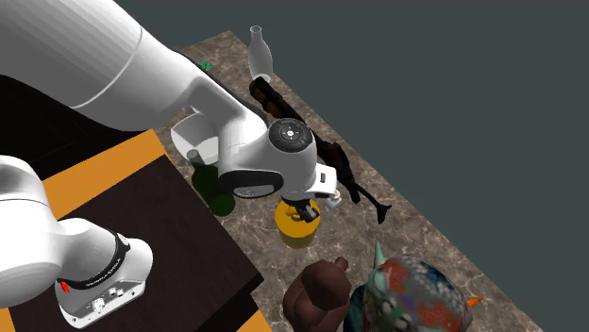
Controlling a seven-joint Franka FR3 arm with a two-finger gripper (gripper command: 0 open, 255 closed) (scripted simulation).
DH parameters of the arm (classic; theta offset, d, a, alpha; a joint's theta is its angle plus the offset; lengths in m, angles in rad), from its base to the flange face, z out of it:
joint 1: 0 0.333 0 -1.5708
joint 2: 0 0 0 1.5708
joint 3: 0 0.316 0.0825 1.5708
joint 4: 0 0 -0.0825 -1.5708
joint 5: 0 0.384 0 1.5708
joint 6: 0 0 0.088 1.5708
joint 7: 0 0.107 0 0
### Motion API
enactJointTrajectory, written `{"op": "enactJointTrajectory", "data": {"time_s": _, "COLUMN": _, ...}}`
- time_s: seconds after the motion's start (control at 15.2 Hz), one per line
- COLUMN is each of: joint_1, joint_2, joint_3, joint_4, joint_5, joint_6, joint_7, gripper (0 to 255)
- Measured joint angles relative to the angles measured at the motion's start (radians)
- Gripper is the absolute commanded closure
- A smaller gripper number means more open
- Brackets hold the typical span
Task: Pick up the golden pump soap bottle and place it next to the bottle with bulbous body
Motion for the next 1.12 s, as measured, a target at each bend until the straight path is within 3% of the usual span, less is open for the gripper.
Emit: {"op": "enactJointTrajectory", "data": {"time_s": 1.12, "joint_1": 0.026, "joint_2": -0.241, "joint_3": -0.053, "joint_4": 0.015, "joint_5": -0.208, "joint_6": -0.236, "joint_7": 0.156, "gripper": 255}}
